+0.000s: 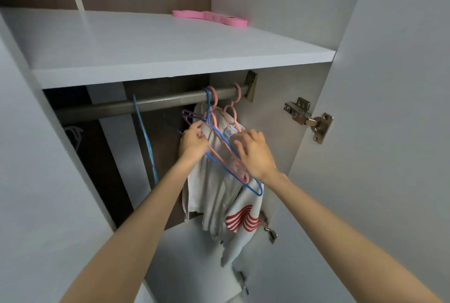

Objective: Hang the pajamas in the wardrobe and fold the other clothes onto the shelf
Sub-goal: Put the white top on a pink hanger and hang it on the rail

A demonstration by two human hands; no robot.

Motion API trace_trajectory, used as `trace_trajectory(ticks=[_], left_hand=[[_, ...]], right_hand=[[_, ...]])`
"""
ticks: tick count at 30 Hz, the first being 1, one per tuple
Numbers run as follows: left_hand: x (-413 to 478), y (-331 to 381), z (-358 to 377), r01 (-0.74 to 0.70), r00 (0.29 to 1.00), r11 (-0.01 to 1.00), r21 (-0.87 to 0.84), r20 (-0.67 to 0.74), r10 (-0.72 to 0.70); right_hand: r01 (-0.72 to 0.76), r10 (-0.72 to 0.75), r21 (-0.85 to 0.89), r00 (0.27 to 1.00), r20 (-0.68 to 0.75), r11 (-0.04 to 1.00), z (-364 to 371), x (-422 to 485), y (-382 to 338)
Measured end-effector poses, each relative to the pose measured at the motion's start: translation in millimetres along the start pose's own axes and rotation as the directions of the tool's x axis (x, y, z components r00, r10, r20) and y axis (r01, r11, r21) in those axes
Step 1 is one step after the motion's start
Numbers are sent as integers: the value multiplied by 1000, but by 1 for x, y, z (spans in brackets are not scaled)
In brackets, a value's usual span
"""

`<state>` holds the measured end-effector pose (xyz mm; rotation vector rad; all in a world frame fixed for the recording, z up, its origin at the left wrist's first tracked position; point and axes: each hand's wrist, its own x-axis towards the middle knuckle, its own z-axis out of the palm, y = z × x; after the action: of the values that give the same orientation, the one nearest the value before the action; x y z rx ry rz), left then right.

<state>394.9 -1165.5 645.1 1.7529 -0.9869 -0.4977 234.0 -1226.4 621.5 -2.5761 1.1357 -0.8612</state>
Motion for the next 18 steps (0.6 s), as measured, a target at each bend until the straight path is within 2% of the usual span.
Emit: trace_trajectory(ticks=[1, 4, 7, 9, 12, 14, 16, 18], left_hand=[[-2, 0, -3, 5, 1000, 1000, -16, -9, -5], [-7, 0, -9, 15, 999, 998, -54, -30, -17], [-13, -1, -14, 22, 1000, 996, -88, 1, -22], [-16, -3, -16, 27, 999, 995, -100, 31, -24], [-19, -5, -18, 44, 998, 993, -106, 57, -38], [-20, -4, -17, 54, 996, 994, -100, 70, -47], [-20, -2, -15, 56, 996, 993, -102, 81, -48], [-18, 1, -12, 68, 994, 990, -120, 89, -57]], right_hand=[[-43, 40, 56, 998, 52, 997, 1, 2, -7], [-171, 157, 47, 965, 210, 984, 10, 8, -18], [-333, 258, 244, 921, 291, 911, 18, 10, -26], [-423, 302, 422, 896, 325, 802, 20, 10, -31], [-456, 298, 589, 888, 349, 667, 19, 7, -35], [-521, 298, 698, 854, 427, 492, 16, 5, -37], [-577, 283, 756, 815, 506, 310, 12, 5, -40], [-626, 259, 752, 776, 575, 206, 8, 5, -40]])
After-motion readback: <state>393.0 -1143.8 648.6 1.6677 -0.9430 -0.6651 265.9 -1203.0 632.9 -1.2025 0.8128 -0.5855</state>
